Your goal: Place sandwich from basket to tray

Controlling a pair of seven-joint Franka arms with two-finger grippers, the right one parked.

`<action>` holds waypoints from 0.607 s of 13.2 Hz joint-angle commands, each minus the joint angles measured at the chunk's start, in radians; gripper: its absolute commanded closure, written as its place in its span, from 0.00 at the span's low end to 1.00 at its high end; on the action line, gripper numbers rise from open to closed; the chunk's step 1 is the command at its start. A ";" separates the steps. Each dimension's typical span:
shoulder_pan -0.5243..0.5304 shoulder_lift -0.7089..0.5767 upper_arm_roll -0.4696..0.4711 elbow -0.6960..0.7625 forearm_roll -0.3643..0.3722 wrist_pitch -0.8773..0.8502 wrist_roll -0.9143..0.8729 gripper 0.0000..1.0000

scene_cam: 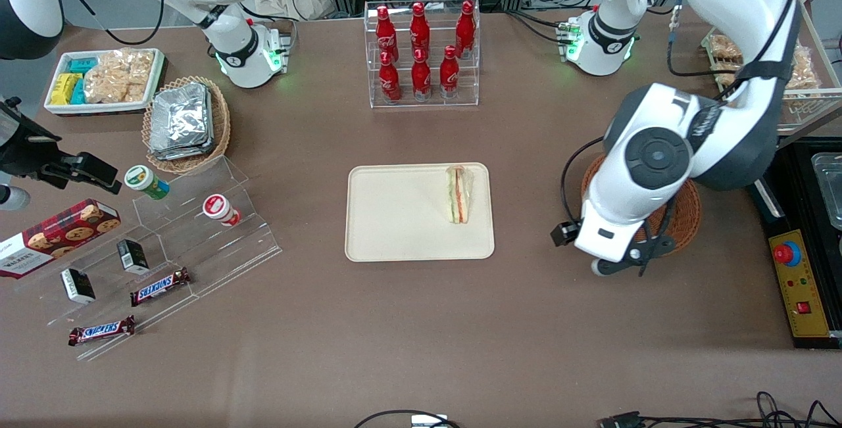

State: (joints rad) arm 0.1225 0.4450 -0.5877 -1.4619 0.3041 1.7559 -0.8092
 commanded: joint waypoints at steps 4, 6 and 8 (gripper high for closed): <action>0.039 -0.193 0.136 -0.078 -0.182 -0.075 0.322 0.00; 0.022 -0.280 0.239 -0.136 -0.240 -0.078 0.491 0.00; 0.019 -0.354 0.301 -0.173 -0.264 -0.088 0.623 0.00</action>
State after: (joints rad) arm 0.1601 0.2055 -0.3520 -1.5478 0.0763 1.6747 -0.2964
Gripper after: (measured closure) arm 0.000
